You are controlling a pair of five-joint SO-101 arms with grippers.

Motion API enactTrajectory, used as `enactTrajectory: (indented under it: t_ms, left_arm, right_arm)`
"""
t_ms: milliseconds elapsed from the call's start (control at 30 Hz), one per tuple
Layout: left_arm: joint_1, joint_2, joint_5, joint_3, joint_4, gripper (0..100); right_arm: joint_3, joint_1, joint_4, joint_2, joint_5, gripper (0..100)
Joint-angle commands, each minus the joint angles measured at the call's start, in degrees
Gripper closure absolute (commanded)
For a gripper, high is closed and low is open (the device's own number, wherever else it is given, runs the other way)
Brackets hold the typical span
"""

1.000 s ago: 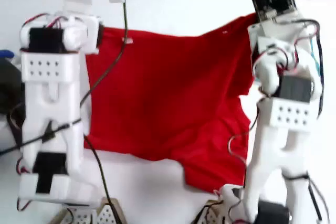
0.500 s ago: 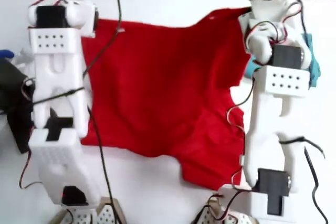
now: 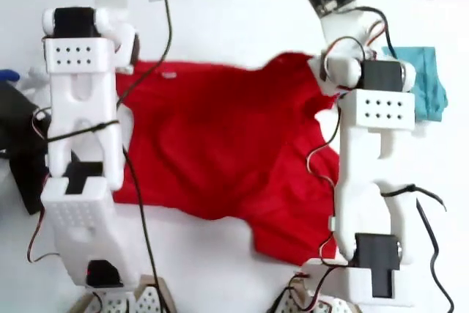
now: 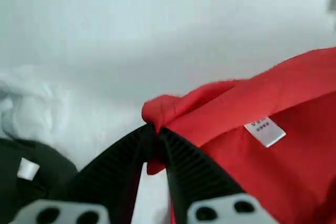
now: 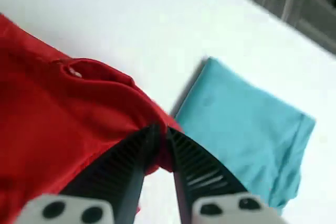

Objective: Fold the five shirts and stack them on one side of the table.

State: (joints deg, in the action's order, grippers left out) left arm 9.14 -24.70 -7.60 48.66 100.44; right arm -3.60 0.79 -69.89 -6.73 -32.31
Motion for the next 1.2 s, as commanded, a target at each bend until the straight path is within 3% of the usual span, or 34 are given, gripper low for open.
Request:
enactTrajectory:
  t_ms: [0,167,400,667,800,900,1067,1167]
  left_arm:
    - [-0.79,1.05,-2.73,-2.42,2.11,98]
    - [-0.97,0.44,-7.47,-16.57,1.05,97]
    - [-0.79,0.53,-13.19,-31.60,-9.85,97]
    - [-3.87,0.44,-18.11,-39.08,-20.48,97]
    - [-3.16,1.05,-21.98,-38.46,-18.46,88]
    - [-1.76,1.05,-25.58,-34.33,-12.40,79]
    - [-0.53,1.05,-34.64,-23.25,1.85,81]
    - [-0.35,0.79,-36.57,-24.57,1.93,81]
  right_arm:
    - [3.52,-0.04,-2.33,-1.71,-0.09,98.1]
    - [17.05,0.04,0.57,-8.57,-0.53,98.1]
    - [42.02,-0.13,15.69,-19.56,-0.62,98.1]
    - [47.56,-0.22,22.73,-21.14,-0.62,98.1]
    - [47.30,-0.22,22.73,-21.14,-0.62,98.1]
    - [47.47,-0.22,22.55,-21.14,-0.62,98.1]
    - [47.47,-0.13,22.64,-21.14,-0.62,98.1]
    - [47.30,-0.13,22.73,-21.14,-0.62,98.1]
